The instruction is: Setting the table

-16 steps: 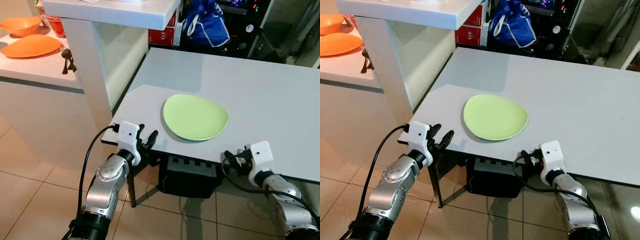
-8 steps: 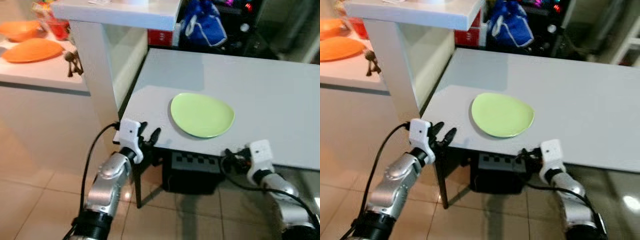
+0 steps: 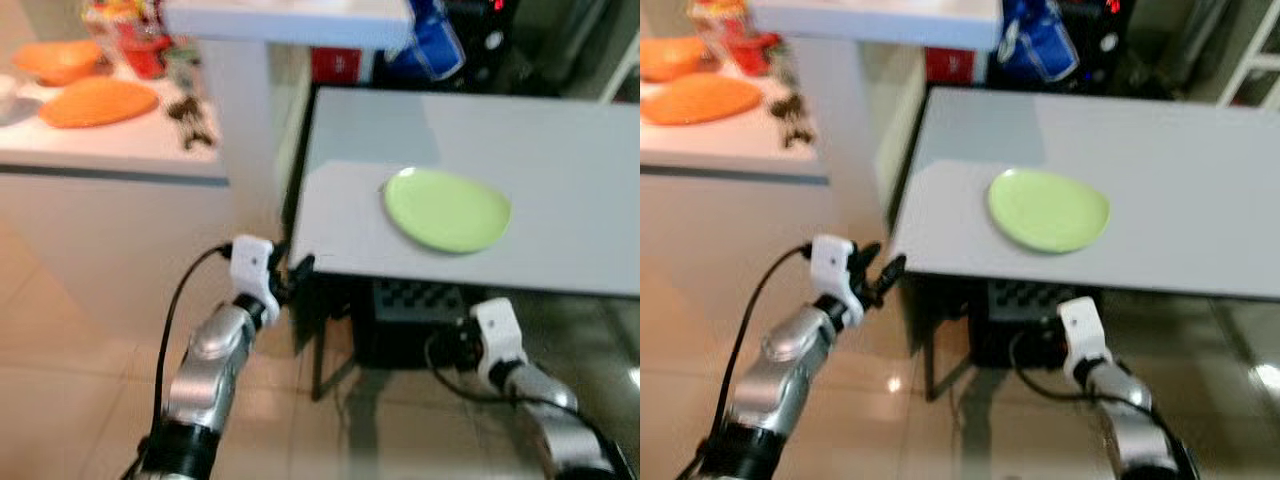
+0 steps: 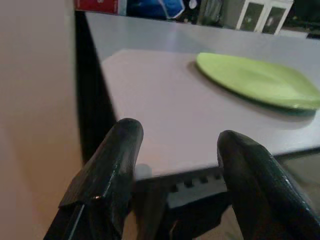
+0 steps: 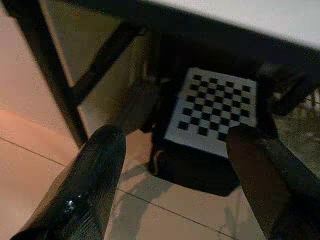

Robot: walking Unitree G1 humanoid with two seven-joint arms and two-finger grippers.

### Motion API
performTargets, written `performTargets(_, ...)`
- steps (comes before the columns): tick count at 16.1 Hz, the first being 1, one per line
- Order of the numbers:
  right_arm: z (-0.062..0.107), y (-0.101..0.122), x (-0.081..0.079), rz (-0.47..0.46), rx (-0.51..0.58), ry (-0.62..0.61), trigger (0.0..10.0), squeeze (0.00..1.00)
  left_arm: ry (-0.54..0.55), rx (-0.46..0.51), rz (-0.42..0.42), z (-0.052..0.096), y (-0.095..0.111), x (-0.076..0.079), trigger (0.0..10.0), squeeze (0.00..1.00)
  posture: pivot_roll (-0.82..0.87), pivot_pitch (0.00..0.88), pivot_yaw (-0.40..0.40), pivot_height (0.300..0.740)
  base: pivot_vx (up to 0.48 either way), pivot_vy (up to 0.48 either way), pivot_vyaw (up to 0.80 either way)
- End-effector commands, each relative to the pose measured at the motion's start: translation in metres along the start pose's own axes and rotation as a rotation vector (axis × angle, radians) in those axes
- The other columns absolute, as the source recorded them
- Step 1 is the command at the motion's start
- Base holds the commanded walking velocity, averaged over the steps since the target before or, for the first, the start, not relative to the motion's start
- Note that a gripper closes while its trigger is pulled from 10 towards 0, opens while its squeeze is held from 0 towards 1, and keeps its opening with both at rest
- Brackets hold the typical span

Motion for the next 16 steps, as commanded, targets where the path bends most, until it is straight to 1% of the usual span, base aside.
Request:
performTargets(1, 0.0020, -0.0017, 0.0050, -0.004, -0.010, -0.013, 10.0, 0.00, -0.020, 0.004, -0.006, -0.0027, 0.0027, 0.0062, 10.0, 0.00, -0.05, 0.000, 0.017, 0.740, 0.000, 0.480, 0.00)
performTargets(6, 0.0052, -0.0029, 0.0077, 0.000, -0.011, -0.016, 10.0, 0.00, -0.034, 0.009, -0.028, -0.0032, 0.0036, 0.0077, 10.0, 0.00, -0.06, 0.000, 0.023, 0.740, 0.000, 0.480, 0.00)
performTargets(14, 0.0077, -0.0083, 0.0043, -0.007, -0.021, -0.010, 10.0, 0.00, -0.040, 0.001, -0.027, -0.0035, 0.0023, 0.0071, 10.0, 0.00, -0.06, 0.000, 0.030, 0.740, 0.303, 0.369, 0.00)
performTargets(16, 0.0076, -0.0096, 0.0026, -0.009, -0.023, -0.007, 10.0, 0.00, -0.036, 0.003, -0.027, -0.0031, 0.0024, 0.0056, 10.0, 0.00, -0.06, 0.000, 0.032, 0.740, 0.443, 0.000, 0.00)
Point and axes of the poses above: a point about 5 cm out from each wrist's last joint towards the gripper, its own z axis pointing back from the gripper into the wrist, its own y axis along the axis of the wrist's last joint, x = y × z, the point moved 5 cm from there along -z, pointing out of the wrist towards the gripper, and after that the axes turned 10 degrees about -z, right-handed, at the moved point
